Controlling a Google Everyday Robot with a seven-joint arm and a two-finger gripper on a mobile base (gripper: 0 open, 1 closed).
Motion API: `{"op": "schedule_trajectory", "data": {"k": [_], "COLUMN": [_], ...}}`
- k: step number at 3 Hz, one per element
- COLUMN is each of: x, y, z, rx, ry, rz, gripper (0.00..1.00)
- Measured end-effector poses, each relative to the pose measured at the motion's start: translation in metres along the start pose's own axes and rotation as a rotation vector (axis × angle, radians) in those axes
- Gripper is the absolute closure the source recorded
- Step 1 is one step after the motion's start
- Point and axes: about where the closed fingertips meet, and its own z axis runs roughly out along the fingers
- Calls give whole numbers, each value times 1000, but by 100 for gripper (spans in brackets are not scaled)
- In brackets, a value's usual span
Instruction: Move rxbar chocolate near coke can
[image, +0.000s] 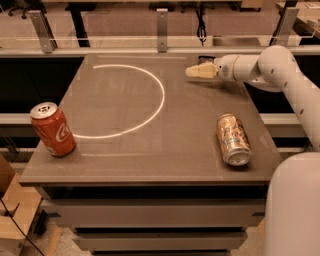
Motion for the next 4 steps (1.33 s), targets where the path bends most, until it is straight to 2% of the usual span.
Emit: {"op": "schedule_trajectory", "data": {"k": [3, 4], "x": [6, 5], "y": [-3, -4], "z": [5, 3], "rx": [6, 13], "ry": [34, 36], "rz": [2, -2], "gripper": [87, 100]}}
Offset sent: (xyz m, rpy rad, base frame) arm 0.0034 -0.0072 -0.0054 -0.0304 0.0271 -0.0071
